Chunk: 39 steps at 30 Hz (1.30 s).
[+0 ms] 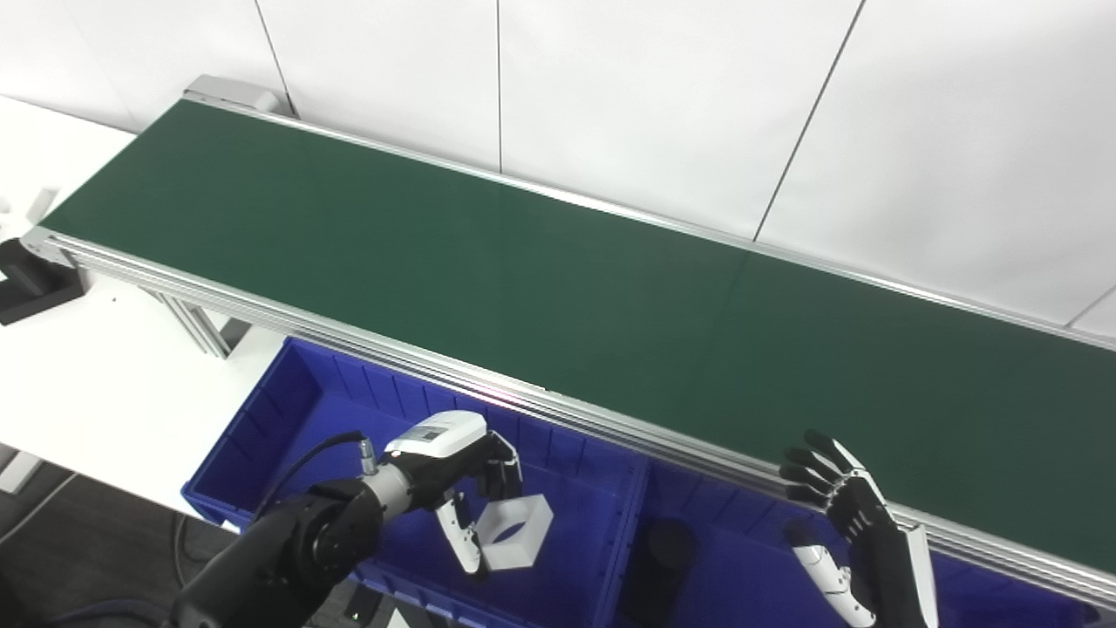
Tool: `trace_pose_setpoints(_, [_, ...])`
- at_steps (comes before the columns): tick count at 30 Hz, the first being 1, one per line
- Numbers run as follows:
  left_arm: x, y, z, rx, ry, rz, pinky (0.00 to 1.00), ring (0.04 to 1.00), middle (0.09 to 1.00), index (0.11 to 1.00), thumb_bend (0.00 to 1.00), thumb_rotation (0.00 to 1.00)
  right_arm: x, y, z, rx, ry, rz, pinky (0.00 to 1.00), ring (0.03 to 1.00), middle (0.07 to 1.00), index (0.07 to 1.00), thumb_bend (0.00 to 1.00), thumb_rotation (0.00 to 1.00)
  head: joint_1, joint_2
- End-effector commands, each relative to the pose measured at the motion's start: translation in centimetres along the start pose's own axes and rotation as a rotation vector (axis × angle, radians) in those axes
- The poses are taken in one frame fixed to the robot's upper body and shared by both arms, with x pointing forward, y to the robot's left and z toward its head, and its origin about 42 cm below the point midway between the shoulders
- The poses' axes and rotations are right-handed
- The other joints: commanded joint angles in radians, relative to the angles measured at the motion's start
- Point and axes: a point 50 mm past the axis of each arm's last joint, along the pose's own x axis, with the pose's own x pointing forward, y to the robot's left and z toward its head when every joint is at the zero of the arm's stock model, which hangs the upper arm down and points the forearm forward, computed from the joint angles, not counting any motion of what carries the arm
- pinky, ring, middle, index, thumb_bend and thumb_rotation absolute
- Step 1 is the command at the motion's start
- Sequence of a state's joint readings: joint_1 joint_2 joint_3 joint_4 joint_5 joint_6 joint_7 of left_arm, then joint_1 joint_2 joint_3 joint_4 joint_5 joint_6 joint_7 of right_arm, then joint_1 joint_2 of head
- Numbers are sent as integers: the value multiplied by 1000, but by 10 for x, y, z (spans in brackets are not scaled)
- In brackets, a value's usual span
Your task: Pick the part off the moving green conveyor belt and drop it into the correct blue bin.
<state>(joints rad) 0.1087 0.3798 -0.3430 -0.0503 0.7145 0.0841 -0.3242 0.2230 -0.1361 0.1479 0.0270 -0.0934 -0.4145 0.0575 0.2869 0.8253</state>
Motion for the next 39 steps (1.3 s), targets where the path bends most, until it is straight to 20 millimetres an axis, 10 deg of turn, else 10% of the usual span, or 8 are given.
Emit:
trace_pose_setpoints(1, [6,11,4,32,-19,58,658,556,495,488,521,0,8,-4,9,1,-61,-5,648,714,766,832,673,633,-2,0])
trace_pose_setpoints(19, [9,11,0,54,-7,114,592,560,492,496,522,0,6,0,9,5,-60,0,655,718,769,831,669,626,-12,-8])
trace_pose_setpoints(23, [3,15,2,41,-15,117,675,686,678,497,521,56,6,0,9,5,-66,3,654,719,770,833,661,621,-11,-10])
trace_pose_setpoints(27, [-1,18,3,51,-9,109,724,760,780,779,852,157,6,1,9,9,-71,4,656,719,772,835,657,617,-13,-11])
trace_pose_setpoints(39, [-9,25,9,52,12,87,786,823,844,867,960,200,7,3,9,11,-73,2,654,718,769,833,652,602,-17,-15])
